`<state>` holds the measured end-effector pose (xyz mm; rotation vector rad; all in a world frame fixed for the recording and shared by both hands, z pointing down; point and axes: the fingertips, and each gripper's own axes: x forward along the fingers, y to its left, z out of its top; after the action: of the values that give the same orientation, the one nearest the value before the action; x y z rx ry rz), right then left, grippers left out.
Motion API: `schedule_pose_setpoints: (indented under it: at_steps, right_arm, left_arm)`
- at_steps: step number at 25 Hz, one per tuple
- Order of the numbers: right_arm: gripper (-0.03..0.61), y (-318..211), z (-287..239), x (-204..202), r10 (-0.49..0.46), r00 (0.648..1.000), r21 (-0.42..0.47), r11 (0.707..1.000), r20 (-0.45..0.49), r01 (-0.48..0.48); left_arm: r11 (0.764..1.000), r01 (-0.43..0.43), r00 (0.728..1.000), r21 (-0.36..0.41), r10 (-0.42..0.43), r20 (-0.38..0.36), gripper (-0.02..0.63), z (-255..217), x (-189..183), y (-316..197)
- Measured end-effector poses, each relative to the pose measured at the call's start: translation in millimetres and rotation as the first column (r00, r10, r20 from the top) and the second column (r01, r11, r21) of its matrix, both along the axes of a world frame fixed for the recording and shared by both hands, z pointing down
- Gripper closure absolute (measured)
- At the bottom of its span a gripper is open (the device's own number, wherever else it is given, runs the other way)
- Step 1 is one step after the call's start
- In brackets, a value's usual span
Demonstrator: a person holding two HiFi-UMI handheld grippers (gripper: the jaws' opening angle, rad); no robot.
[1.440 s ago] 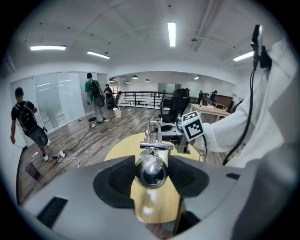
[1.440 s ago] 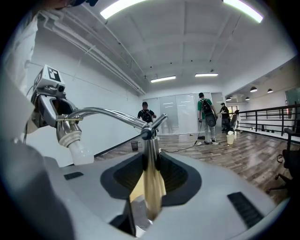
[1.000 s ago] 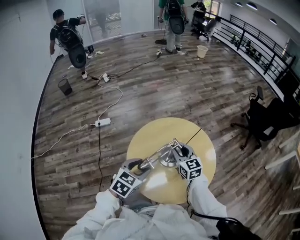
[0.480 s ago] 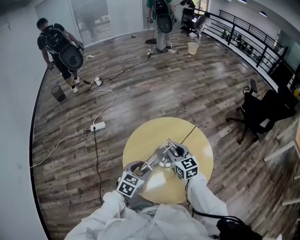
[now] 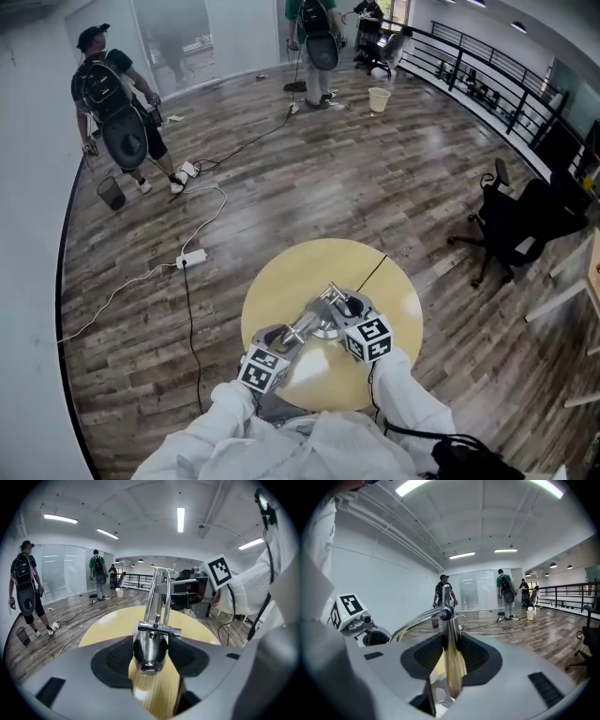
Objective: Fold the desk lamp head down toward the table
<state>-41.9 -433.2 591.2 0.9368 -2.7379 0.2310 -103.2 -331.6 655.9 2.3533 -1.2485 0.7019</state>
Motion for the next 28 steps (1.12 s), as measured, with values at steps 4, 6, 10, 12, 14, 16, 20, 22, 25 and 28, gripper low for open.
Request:
schedule_pose_setpoints:
  at_steps: [4,6,10,12,14,16,20,22,25,28]
  right_arm:
    - [0.465,-1,0,1,0.002,1.0,-0.002,1.0,0.004,-0.002]
    - [0.465,-1,0,0,0.0,1.0,-0.002,1.0,0.004,0.0]
    - [0.465,-1,-1,0,-0.001,1.0,-0.003,1.0,0.008,0.001]
    - [0.465,-1,-1,1,-0.002,1.0,-0.003,1.0,0.008,0.002]
    - [0.465,-1,-1,3,-0.002,1.0,-0.003,1.0,0.008,0.002]
    - [0.465,-2,0,3,-0.002,1.0,-0.004,1.0,0.009,0.002]
    - [0.465,-2,0,1,0.002,1.0,-0.003,1.0,0.01,-0.002]
    - [0.465,-1,1,1,0.003,1.0,-0.004,1.0,0.008,-0.003]
    - [0.465,-1,1,0,0.002,1.0,-0.004,1.0,0.004,-0.002]
    - [0.465,-1,1,-2,0.002,1.0,-0.004,1.0,-0.004,-0.002]
  left_arm:
    - [1.0,-0.005,1.0,-0.002,0.005,0.013,0.394,6,5,-6]
    - [1.0,-0.008,1.0,-0.003,0.008,0.019,0.391,7,6,-8]
    - [1.0,-0.021,1.0,0.005,0.021,0.021,0.391,13,7,-11]
    - [1.0,-0.025,0.999,0.003,0.025,0.03,0.39,16,9,-12]
    - [1.0,-0.025,0.999,-0.006,0.025,0.042,0.388,17,10,-13]
    - [1.0,-0.026,0.998,-0.014,0.027,0.052,0.388,18,10,-12]
    - [1.0,-0.02,0.999,0.008,0.02,0.046,0.387,20,8,-17]
    - [1.0,-0.022,0.999,0.004,0.021,0.043,0.385,22,9,-16]
    - [1.0,-0.023,0.999,0.003,0.023,0.046,0.385,22,9,-17]
    - [1.0,-0.021,0.999,-0.012,0.021,0.047,0.383,24,7,-15]
